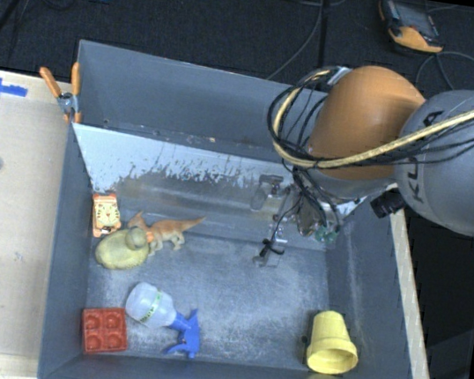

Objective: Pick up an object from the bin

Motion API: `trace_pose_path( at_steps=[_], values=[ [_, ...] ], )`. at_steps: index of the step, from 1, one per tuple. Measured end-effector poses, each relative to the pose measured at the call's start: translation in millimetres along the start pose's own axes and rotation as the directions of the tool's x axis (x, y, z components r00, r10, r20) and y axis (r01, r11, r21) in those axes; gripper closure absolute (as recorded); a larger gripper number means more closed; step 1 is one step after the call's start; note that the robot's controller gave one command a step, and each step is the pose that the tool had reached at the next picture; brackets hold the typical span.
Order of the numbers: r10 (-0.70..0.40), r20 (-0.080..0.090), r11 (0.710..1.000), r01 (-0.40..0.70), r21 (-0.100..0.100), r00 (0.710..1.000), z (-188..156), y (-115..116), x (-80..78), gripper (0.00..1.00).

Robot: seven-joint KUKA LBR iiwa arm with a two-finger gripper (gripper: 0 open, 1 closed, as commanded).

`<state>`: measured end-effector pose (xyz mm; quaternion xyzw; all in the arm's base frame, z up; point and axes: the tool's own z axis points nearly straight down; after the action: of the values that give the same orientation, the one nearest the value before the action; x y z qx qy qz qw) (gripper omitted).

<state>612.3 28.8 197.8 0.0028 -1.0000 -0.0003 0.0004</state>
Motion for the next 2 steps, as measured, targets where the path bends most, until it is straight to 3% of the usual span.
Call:
trace_pose_path(
  at_steps=[1, 2],
  values=[
    [0.072, -0.004, 0.997, -0.072, 0.000, 0.997, 25.6, 65.4, 0.5, 0.00],
    [0.104, 0.000, 0.995, -0.104, -0.002, 0.995, 53.5, 116.1, -8.5, 0.00]
  ],
)
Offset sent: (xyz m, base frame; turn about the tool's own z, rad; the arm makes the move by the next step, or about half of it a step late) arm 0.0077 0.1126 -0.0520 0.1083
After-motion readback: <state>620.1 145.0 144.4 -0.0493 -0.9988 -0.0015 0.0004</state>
